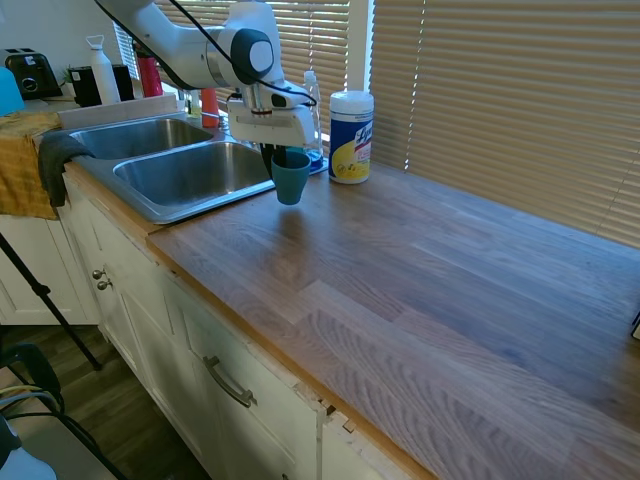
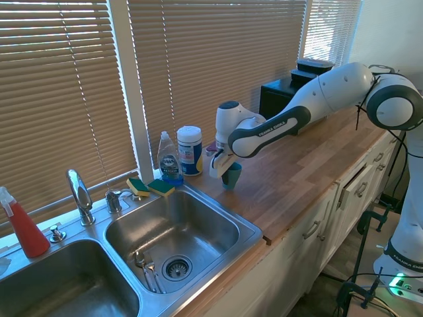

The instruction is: Put the mug in the sink

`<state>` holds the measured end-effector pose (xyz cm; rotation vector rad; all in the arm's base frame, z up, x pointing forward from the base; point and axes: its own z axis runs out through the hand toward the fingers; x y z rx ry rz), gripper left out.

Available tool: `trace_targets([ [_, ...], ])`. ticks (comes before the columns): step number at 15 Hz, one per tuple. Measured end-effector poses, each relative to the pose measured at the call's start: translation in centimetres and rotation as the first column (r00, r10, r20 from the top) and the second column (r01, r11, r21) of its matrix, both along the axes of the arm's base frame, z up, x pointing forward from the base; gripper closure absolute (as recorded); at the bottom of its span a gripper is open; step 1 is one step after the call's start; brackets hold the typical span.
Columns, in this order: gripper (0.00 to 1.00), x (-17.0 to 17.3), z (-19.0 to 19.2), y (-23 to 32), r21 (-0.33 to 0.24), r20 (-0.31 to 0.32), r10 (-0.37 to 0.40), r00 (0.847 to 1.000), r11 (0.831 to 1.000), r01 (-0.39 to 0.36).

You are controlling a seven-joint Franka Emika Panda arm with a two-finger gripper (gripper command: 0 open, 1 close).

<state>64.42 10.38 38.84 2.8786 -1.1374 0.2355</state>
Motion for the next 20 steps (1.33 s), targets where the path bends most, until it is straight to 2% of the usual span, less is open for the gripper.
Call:
trace_targets([
  [3,1.00,1.0,3.2,4.6,-0.015,0.021,0.014,1.000,1.000,-0.014],
  [6,1.00,2.7,2.3,10.6,-0.030,0.026,0.035,0.999,0.999,-0.034],
  [12,1.00,5.8,-6.5,19.8,-0.016,-0.001,0.077,0.997,0.997,-0.077],
  [20,1.00,8.5,-16.3,21.3,-0.026,-0.087,0.040,0.995,0.999,-0.042],
])
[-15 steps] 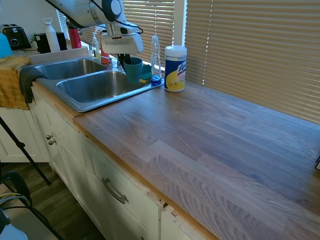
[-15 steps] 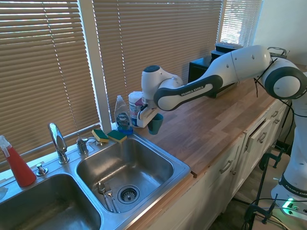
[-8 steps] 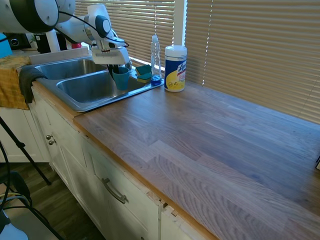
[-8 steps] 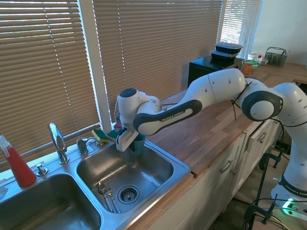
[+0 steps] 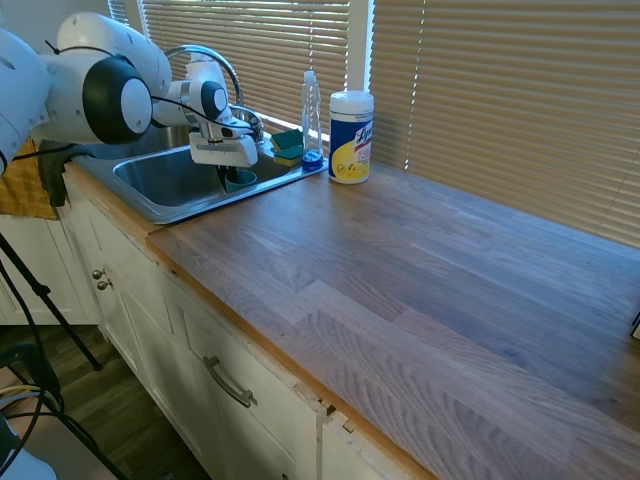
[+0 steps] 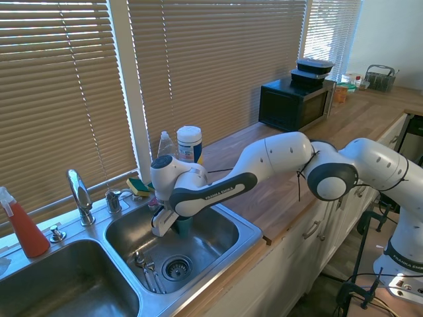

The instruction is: Put the mug in the sink

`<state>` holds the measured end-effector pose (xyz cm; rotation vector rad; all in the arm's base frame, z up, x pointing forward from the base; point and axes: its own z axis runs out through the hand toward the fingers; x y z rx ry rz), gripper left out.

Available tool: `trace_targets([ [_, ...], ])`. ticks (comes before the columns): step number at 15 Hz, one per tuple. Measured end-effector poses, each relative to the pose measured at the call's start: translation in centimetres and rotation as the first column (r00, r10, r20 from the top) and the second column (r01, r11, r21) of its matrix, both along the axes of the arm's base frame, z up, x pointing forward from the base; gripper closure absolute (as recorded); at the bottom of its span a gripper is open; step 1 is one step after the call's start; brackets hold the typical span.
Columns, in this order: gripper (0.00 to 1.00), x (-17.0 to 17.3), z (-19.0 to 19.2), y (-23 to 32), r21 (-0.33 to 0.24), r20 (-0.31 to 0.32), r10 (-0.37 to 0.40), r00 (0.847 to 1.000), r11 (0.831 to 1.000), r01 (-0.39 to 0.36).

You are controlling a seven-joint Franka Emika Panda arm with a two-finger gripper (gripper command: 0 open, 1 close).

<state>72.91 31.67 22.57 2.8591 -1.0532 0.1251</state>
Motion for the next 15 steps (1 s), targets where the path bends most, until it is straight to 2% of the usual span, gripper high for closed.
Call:
trace_targets([
  [4,1.00,0.5,-3.3,-0.7,-0.005,-0.032,-0.021,0.999,1.000,0.021],
  [9,1.00,0.3,-5.6,-0.6,0.011,-0.070,-0.037,0.997,0.999,0.038],
  [10,0.00,0.3,-5.6,-0.6,0.010,-0.073,-0.038,0.997,0.999,0.039],
  [15,0.00,0.4,-5.7,-0.3,0.012,-0.075,-0.039,0.996,0.999,0.040],
])
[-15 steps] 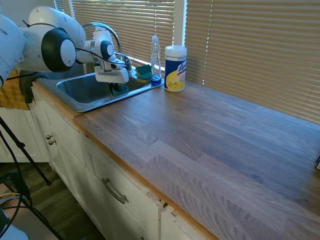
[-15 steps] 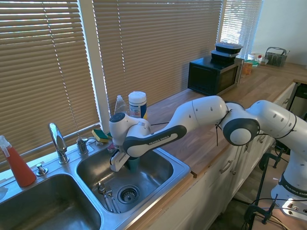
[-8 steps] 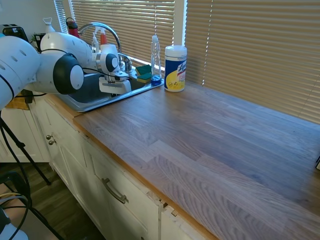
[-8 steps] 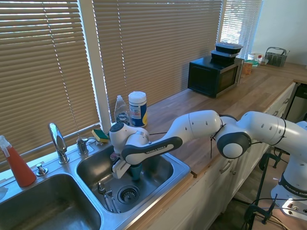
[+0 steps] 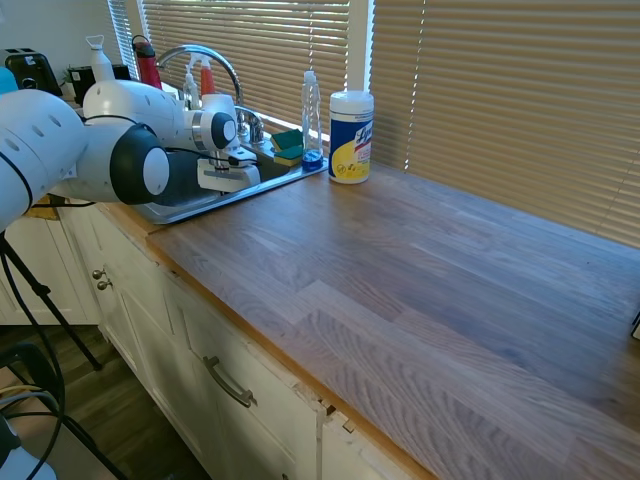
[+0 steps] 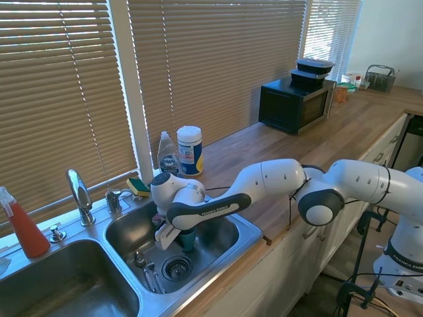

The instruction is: Put the mug in the sink

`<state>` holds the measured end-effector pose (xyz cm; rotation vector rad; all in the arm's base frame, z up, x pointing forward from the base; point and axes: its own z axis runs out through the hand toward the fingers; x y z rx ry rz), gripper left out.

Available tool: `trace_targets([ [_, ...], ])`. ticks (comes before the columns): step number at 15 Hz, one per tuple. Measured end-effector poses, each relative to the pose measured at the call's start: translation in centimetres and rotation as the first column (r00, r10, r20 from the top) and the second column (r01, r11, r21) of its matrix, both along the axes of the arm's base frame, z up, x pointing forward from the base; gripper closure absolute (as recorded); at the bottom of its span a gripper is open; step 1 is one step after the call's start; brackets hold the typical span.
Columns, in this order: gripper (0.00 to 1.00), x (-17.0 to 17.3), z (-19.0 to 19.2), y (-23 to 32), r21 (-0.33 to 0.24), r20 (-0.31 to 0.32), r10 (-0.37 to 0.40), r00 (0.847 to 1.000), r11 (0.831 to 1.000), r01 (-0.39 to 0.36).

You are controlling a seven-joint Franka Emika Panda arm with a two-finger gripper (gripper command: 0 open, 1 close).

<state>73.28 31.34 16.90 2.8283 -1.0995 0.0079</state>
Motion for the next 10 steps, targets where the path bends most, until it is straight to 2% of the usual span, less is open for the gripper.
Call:
trace_targets([
  [6,0.00,-0.1,0.0,0.3,0.003,0.001,0.003,1.000,1.000,-0.003],
  [10,0.00,0.2,1.8,0.1,0.004,0.007,0.002,1.000,1.000,-0.002],
])
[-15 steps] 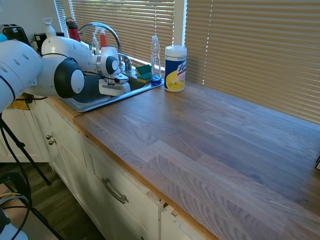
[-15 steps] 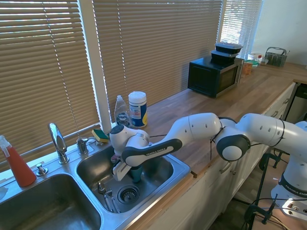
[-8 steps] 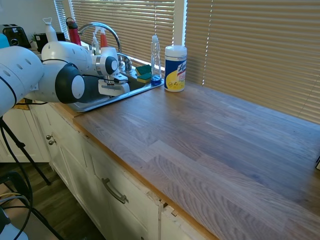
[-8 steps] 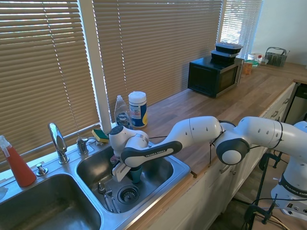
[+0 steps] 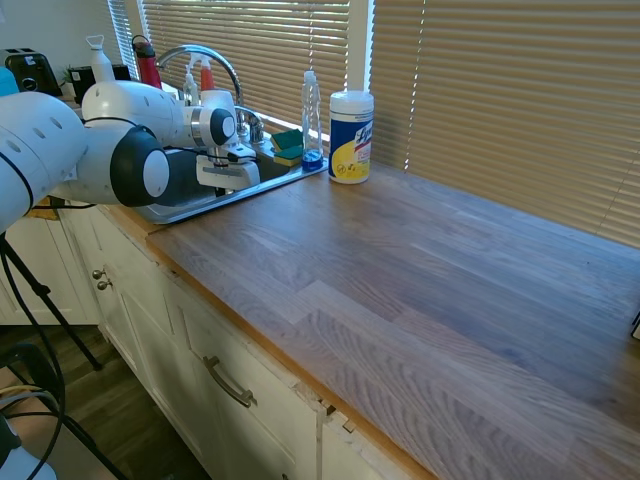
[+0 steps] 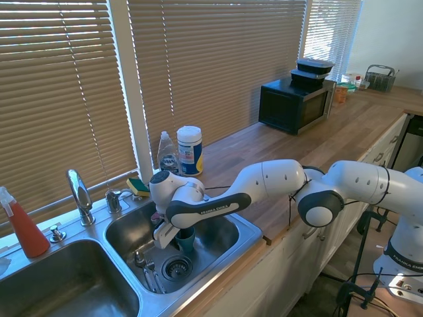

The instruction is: Put the mug in the sink

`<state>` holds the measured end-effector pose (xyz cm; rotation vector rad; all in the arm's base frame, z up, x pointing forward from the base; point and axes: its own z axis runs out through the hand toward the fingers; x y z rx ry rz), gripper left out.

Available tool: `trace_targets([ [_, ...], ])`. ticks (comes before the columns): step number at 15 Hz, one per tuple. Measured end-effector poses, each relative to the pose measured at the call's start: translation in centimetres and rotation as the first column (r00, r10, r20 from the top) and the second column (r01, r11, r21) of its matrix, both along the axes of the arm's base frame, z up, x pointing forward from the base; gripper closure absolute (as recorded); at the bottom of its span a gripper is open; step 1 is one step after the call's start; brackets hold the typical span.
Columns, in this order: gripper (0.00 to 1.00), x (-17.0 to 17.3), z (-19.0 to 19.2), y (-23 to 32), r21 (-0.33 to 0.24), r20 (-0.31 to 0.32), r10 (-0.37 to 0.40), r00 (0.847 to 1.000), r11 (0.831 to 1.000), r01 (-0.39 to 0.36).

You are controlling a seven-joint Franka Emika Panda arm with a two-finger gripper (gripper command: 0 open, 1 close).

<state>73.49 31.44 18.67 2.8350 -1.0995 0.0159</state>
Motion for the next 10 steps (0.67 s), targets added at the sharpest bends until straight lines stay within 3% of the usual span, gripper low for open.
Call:
trace_targets([
  [6,0.00,0.0,6.1,0.1,-0.005,0.004,0.008,1.000,1.000,-0.008],
  [10,0.00,-0.2,11.4,0.8,-0.001,0.042,0.013,0.999,1.000,-0.013],
])
